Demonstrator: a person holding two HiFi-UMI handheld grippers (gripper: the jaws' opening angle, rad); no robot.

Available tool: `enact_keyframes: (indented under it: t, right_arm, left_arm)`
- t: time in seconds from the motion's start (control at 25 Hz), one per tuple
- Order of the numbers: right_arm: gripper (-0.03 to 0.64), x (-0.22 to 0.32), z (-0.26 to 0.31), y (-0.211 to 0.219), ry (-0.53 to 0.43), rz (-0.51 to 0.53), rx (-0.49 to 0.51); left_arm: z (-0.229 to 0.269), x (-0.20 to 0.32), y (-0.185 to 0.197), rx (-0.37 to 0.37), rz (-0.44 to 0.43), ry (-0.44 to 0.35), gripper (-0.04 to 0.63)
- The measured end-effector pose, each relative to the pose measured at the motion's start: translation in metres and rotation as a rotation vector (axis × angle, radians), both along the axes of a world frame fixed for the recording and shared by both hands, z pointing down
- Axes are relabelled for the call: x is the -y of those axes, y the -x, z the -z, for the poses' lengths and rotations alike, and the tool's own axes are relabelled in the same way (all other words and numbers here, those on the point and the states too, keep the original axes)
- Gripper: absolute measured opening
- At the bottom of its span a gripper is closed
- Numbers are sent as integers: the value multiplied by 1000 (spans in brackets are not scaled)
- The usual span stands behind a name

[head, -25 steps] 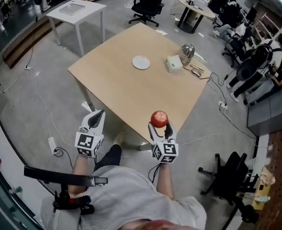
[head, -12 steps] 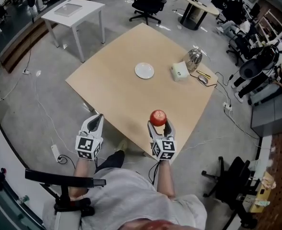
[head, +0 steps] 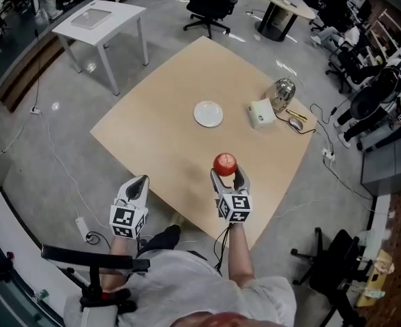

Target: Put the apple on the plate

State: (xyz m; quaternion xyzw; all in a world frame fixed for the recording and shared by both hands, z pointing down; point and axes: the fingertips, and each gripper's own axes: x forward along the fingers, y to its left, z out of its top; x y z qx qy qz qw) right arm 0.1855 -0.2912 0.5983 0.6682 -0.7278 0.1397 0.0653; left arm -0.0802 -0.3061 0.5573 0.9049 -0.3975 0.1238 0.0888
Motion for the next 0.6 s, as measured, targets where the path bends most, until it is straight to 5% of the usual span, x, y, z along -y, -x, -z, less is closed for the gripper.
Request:
enact_keyframes:
  t: [0.6]
  right_arm:
    - [364, 161, -33, -17, 20, 72, -144]
  left_arm:
    - [-25, 58, 3, 34, 42, 64, 20]
